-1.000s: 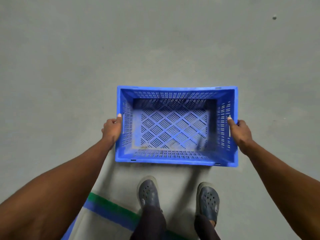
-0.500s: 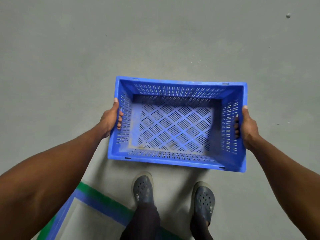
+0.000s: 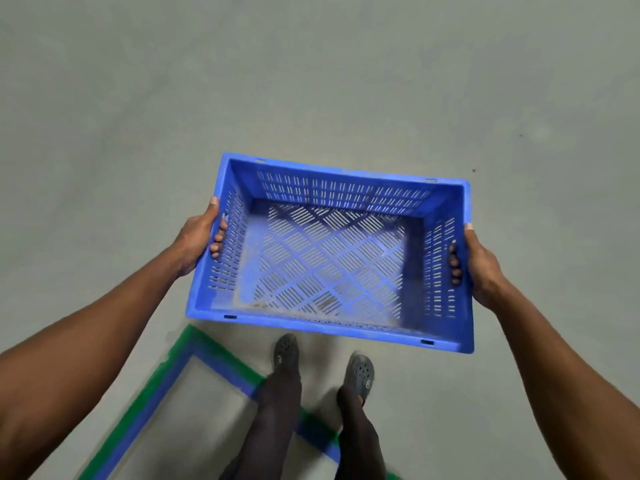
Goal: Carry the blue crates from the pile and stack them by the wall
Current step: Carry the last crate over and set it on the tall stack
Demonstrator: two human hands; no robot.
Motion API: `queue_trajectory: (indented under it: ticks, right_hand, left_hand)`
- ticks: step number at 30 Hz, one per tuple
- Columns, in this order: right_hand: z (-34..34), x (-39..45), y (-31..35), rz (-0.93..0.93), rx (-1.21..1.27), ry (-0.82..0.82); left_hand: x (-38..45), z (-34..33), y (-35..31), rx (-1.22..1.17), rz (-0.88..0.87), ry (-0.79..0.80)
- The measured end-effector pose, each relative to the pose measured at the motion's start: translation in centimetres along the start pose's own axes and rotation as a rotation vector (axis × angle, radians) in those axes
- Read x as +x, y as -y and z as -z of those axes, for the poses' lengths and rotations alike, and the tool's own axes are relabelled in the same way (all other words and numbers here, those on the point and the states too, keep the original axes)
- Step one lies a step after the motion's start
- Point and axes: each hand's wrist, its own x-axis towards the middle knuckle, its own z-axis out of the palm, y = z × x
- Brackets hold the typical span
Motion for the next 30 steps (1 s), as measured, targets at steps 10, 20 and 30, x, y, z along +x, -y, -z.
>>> queue_trajectory:
  ticks: [10,20,30]
  right_hand:
    - [-0.6,-23.2,15.8,0.17,0.071,0.073]
    - [-4.1,-32.7,19.9,0.251,-0.067,0.301]
    - [-15.5,-39.6,17.7,0.344,-0.41,0.625]
  left_hand:
    - [-24.3,11.4,-12.6,-0.19,-0.181,-0.123]
    - [-40.5,17.6,-8.8,-0.312,-0.249,-0.383]
    - [-57.0,20.6,7.0,-0.557,-0.211,-0.752]
